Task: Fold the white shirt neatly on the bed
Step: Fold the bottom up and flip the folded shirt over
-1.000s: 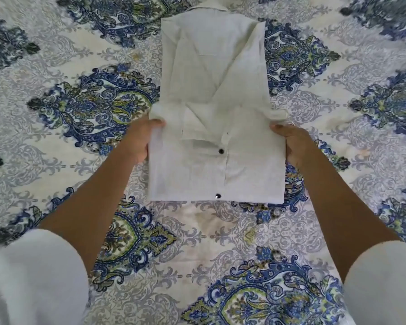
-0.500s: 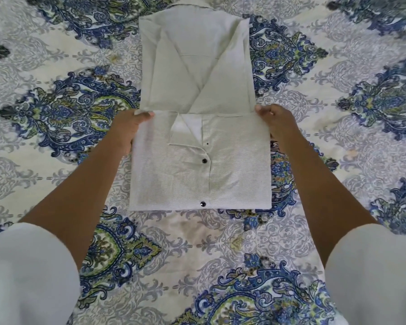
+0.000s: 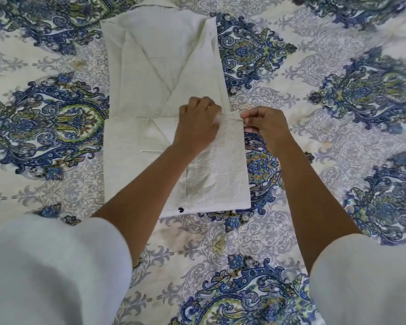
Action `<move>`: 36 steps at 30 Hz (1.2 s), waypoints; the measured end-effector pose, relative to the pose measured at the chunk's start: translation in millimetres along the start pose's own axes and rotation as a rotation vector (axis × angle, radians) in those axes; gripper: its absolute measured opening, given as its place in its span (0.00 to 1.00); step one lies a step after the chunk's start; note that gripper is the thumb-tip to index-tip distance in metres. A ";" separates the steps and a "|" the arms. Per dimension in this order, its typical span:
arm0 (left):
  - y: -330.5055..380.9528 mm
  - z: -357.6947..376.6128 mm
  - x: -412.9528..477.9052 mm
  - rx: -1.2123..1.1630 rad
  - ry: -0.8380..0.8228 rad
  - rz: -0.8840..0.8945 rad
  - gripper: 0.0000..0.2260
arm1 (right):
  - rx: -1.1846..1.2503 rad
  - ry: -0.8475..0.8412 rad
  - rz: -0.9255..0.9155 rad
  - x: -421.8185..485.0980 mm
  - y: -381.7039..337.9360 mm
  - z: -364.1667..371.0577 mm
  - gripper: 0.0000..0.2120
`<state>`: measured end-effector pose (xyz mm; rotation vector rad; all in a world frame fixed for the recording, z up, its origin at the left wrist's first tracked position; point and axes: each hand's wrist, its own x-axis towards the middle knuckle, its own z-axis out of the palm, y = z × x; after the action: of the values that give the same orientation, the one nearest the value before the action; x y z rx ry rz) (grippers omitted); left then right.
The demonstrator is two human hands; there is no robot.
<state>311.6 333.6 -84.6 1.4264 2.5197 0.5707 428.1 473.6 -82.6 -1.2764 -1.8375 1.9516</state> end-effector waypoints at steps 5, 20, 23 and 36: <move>7.0 8.4 21.1 0.000 -0.050 0.000 0.11 | -0.085 -0.073 -0.010 1.1 3.5 -4.6 0.08; 10.9 0.3 42.4 -0.505 -0.279 -0.111 0.08 | 0.025 -0.011 -0.071 -4.7 10.3 3.1 0.08; 10.6 -3.2 44.2 -0.487 -0.308 -0.092 0.05 | 0.186 -0.005 -0.052 -0.8 7.8 4.4 0.09; 12.3 -9.5 47.5 -0.302 -0.211 0.164 0.10 | 0.193 -0.149 -0.013 9.8 4.7 -1.8 0.10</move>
<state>293.3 377.6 -69.8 1.4969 2.0668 0.7493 425.1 480.1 -91.0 -1.0856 -1.6639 2.2081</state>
